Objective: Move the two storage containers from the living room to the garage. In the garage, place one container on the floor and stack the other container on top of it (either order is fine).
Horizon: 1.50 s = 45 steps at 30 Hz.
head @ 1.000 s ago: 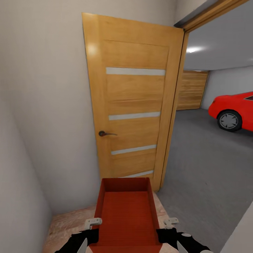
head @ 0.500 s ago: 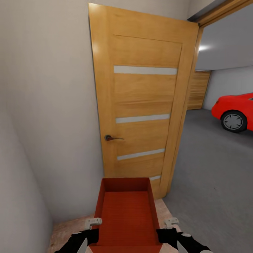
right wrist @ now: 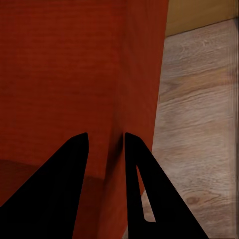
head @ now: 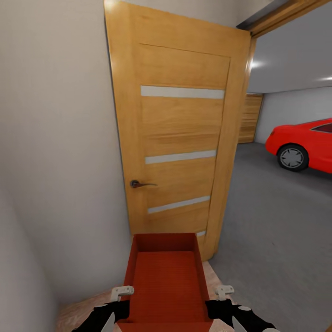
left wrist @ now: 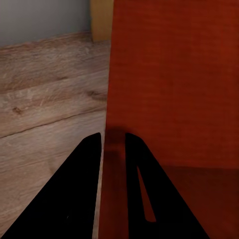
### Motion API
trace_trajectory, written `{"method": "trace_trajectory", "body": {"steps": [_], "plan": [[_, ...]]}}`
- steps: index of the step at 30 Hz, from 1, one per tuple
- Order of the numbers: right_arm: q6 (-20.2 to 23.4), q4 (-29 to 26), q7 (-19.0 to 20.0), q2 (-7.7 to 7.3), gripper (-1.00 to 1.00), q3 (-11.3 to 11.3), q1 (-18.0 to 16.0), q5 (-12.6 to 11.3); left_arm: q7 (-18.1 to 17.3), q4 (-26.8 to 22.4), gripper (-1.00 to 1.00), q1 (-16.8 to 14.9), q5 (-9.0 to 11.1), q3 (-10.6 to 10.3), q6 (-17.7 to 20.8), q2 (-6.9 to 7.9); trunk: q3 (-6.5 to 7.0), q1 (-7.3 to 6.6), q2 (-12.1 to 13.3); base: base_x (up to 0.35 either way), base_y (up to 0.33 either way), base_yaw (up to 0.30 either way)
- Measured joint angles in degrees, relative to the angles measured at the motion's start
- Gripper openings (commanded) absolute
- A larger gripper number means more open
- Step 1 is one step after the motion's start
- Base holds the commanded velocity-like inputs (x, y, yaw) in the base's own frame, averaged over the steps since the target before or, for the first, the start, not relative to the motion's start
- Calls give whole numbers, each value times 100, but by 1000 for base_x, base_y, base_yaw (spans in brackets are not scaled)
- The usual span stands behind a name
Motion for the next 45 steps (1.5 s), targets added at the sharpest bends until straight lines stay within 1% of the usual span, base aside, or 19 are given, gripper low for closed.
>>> {"method": "trace_trajectory", "body": {"steps": [45], "plan": [[0, 0, 0, 0, -100, -1, 0, 2, 0, 2, -100, 0, 0, 1, -2, 0, 104, 0, 0, 0, 0, -269]]}}
